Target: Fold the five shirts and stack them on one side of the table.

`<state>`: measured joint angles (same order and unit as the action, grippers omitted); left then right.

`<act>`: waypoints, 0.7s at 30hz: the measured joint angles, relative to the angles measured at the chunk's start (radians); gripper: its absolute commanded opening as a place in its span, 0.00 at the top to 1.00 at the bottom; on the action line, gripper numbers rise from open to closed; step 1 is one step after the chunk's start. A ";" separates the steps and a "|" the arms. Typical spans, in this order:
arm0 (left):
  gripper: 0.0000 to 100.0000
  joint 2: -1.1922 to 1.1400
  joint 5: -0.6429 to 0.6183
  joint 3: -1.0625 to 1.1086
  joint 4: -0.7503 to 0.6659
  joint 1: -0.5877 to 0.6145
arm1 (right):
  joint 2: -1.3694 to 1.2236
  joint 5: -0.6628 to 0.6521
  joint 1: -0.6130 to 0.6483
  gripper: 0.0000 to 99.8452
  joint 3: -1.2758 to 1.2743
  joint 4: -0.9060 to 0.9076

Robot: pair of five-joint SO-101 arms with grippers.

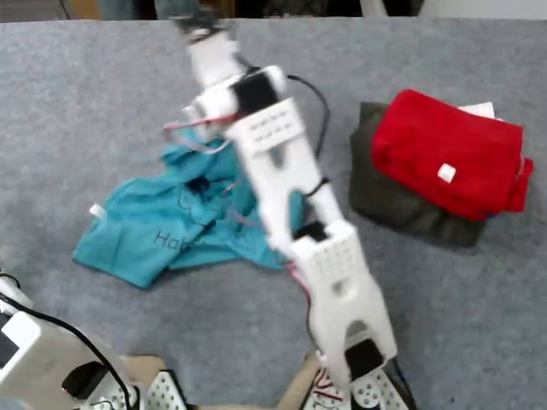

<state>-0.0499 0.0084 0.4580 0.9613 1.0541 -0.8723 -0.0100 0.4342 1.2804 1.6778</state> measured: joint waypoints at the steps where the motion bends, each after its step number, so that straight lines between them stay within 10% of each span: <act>1: 0.97 0.000 0.000 0.000 0.000 0.000 | -0.035 0.000 -0.034 0.99 0.000 0.000; 21: 0.97 -0.005 -0.002 -0.161 0.061 -0.423 | -0.359 -0.089 -0.315 0.99 0.000 -0.311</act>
<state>-0.0545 0.0069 0.2969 1.0226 0.6306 -1.2313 -0.0990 0.1197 1.2804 1.3663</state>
